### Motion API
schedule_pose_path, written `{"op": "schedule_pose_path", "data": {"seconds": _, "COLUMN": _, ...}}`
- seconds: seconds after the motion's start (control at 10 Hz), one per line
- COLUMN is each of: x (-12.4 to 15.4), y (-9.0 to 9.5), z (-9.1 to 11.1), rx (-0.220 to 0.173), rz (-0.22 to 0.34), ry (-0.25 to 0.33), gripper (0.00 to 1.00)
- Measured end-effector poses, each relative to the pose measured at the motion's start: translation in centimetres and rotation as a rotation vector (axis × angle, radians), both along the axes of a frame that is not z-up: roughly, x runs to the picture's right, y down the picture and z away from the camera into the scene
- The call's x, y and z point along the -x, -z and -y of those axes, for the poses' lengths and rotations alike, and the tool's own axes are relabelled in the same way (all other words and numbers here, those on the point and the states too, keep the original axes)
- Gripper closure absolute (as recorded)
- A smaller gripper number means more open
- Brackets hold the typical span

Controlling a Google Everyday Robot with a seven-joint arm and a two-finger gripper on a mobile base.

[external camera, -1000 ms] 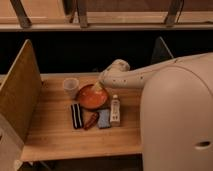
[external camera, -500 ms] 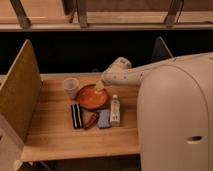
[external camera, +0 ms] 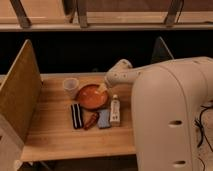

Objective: Drag the ceramic bowl in a circle

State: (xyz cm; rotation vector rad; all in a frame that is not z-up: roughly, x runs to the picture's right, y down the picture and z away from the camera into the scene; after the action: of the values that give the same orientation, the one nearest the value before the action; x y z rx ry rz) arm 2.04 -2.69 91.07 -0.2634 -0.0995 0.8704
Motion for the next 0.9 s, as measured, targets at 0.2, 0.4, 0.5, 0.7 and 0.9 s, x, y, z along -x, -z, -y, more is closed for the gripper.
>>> {"op": "schedule_pose_path", "data": {"seconds": 0.2, "x": 0.4, "y": -1.8, "z": -0.1, "rx": 0.049, "rz": -0.005, "ry": -0.020, "gripper": 0.20}}
{"op": "schedule_pose_path", "data": {"seconds": 0.4, "x": 1.5, "y": -3.1, "z": -1.0, "rx": 0.110, "rz": 0.015, "ry": -0.029, "gripper": 0.20}}
{"op": "schedule_pose_path", "data": {"seconds": 0.5, "x": 1.7, "y": -3.6, "z": -1.8, "rx": 0.141, "rz": 0.020, "ry": -0.032, "gripper": 0.20}}
{"op": "schedule_pose_path", "data": {"seconds": 0.7, "x": 1.8, "y": -4.9, "z": -3.4, "rx": 0.224, "rz": 0.017, "ry": -0.031, "gripper": 0.20}}
{"op": "schedule_pose_path", "data": {"seconds": 0.9, "x": 1.7, "y": -5.8, "z": -3.8, "rx": 0.262, "rz": 0.008, "ry": -0.021, "gripper": 0.23}}
